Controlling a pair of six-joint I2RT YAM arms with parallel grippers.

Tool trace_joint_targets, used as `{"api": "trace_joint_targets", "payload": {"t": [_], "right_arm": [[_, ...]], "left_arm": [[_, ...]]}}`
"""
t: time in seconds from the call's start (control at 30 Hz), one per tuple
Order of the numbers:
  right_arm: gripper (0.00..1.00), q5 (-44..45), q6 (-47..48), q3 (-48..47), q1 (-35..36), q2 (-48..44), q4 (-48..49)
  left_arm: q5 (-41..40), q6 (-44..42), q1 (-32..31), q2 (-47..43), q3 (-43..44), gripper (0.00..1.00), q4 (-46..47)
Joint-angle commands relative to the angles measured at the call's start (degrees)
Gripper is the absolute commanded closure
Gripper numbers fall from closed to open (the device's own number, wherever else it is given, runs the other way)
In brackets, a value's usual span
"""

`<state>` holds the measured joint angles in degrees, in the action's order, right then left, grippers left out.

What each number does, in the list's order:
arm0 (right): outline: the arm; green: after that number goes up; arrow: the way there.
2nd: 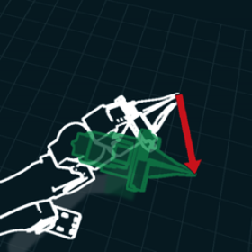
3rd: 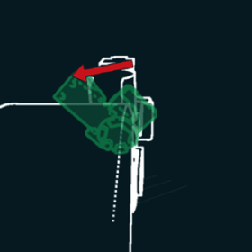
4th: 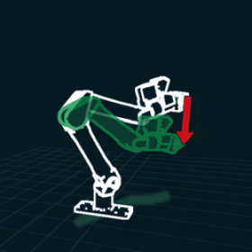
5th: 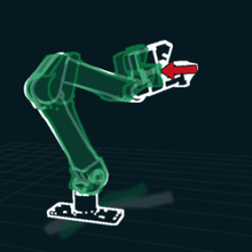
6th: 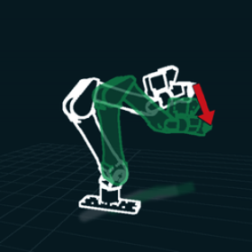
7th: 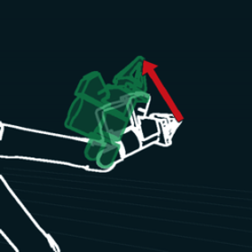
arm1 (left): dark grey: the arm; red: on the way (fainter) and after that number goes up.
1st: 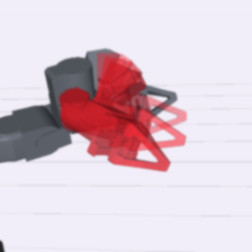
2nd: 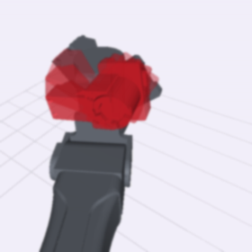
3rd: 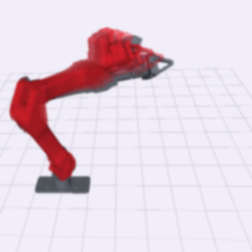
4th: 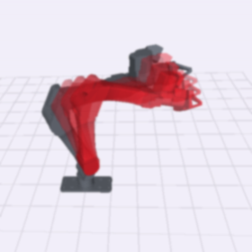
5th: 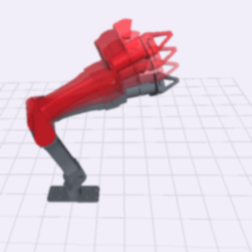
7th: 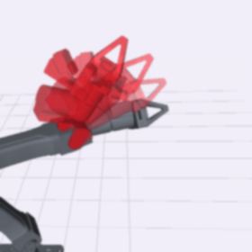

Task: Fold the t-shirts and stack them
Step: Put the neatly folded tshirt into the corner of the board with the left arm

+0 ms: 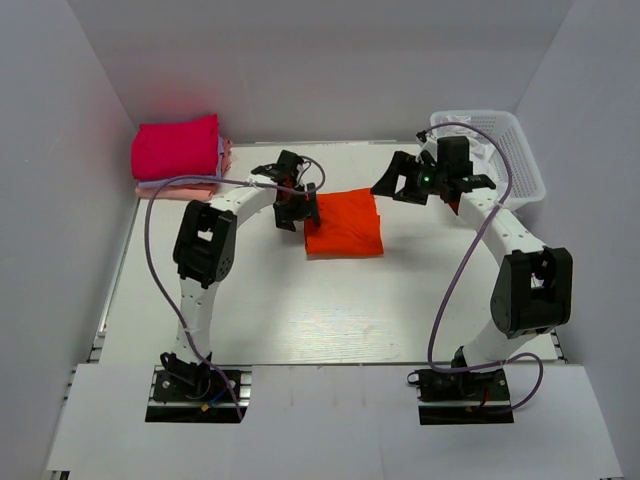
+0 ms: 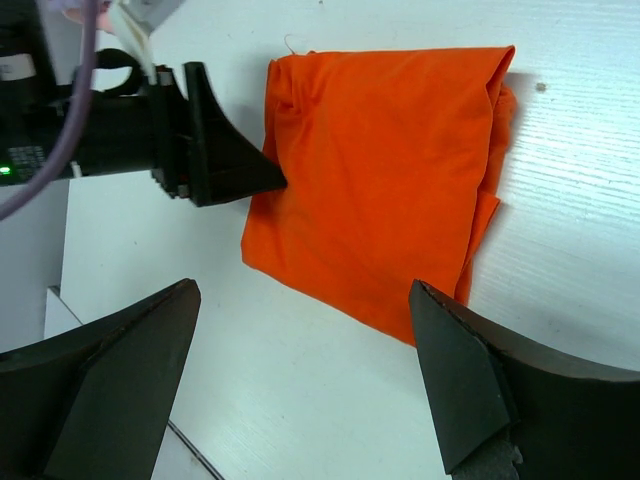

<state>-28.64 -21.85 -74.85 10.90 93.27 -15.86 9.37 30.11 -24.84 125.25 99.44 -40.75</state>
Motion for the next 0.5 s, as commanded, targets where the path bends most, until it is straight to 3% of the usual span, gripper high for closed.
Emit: {"api": "trace_joint_targets", "payload": {"t": [0.0,0.2,0.43,0.47], "right_arm": [[0.09,0.78,0.84,-0.56,-0.17,-0.55,-0.93],[0.09,2.36,0.84,1.02,-0.26,-1.96,-0.49],[0.09,2.98,0.22,1.9,-0.26,-2.31,-0.23],[0.09,3.33,0.49,1.99,-0.52,-2.39,-0.4]], "left_arm": [[-2.68,1.27,-1.26,2.71,2.16,0.18,-1.25],[-12.96,-0.4,-5.12,6.23,5.59,0.25,-6.17],[-11.57,-0.4,-6.71,9.66,4.46,0.53,-5.06],[-10.87,-0.4,-7.23,9.66,4.45,0.62,-5.04]]}}
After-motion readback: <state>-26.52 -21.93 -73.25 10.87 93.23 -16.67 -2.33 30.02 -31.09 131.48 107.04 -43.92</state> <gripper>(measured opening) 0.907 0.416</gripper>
